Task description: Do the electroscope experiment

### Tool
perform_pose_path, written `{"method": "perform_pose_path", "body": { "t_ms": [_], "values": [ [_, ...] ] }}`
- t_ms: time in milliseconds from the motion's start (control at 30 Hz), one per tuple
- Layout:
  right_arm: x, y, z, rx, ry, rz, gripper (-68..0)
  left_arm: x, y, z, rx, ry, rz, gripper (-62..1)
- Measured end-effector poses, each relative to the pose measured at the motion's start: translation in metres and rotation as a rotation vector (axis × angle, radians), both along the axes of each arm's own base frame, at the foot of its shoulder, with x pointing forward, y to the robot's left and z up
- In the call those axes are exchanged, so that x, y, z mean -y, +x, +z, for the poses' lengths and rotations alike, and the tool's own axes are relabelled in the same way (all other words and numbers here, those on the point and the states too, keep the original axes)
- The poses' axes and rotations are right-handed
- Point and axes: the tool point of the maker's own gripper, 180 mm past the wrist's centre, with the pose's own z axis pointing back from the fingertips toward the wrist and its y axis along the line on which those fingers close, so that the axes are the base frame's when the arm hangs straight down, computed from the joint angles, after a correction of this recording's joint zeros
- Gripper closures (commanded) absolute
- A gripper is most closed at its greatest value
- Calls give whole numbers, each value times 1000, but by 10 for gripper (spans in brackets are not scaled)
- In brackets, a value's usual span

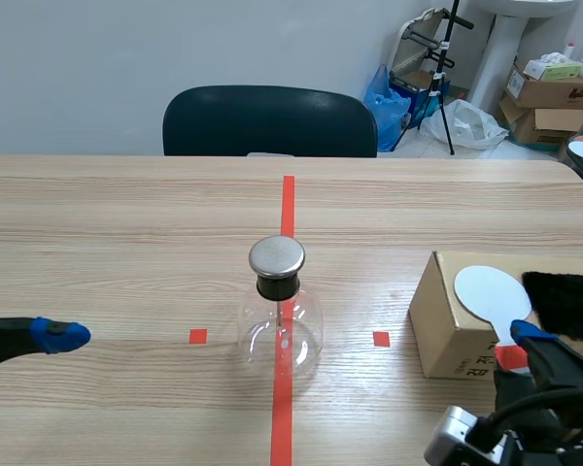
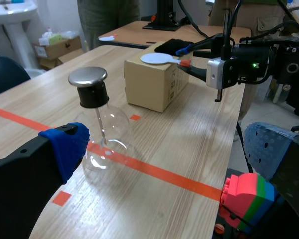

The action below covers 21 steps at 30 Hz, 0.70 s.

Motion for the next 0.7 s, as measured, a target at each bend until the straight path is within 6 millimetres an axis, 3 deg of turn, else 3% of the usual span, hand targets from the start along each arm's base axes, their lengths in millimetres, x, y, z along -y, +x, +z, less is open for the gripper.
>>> {"method": "perform_pose_path", "body": {
  "t_ms": [300,700],
  "values": [
    [1,0,0,0,-1,-7,-674,1,0,0,1,6,-3,-623],
    [1,0,0,0,-1,-8,-679,2,0,1,5,3,-5,-623]
  ]
}}
